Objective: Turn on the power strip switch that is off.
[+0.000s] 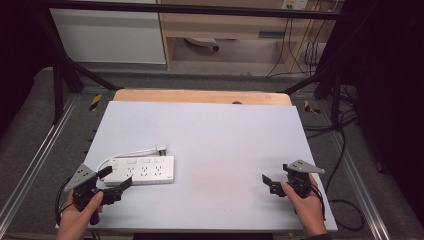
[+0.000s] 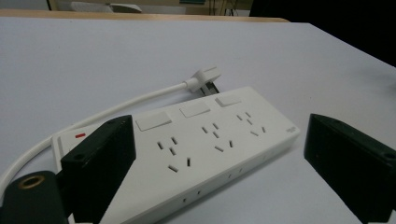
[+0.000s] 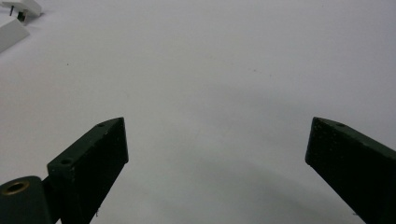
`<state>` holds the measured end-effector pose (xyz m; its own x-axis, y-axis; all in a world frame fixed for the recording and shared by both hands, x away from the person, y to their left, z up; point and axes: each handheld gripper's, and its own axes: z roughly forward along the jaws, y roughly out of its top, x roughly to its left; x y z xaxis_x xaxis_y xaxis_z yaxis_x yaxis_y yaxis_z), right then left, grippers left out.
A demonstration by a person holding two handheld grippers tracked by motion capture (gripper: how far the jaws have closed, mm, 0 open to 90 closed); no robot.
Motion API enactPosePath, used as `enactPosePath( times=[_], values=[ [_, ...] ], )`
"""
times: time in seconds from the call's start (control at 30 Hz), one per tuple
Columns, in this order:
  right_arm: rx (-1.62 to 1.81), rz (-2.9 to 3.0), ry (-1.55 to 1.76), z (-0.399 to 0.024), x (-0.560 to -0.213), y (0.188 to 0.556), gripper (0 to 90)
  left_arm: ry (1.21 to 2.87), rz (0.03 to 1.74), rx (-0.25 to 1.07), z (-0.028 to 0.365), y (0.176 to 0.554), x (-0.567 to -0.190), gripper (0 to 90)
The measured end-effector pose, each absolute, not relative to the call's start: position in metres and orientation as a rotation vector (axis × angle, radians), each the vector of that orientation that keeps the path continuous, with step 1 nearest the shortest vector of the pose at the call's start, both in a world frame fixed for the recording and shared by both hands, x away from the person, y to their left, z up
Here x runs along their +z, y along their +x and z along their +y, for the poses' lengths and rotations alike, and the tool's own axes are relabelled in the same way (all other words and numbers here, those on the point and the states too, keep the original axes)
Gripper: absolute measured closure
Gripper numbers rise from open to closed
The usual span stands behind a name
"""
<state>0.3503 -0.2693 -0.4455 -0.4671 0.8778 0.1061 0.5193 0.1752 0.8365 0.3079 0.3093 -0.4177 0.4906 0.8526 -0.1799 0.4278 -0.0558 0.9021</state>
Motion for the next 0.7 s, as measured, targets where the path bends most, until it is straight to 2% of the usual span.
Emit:
enactPosePath(
  times=[0.7],
  values=[
    [1.185, 2.073, 1.290, -0.2653, -0.4440, 0.3521, 5.8, 1.619, 1.062, 0.477, 0.3106, 0.3061, -0.4107, 7.6]
  ],
)
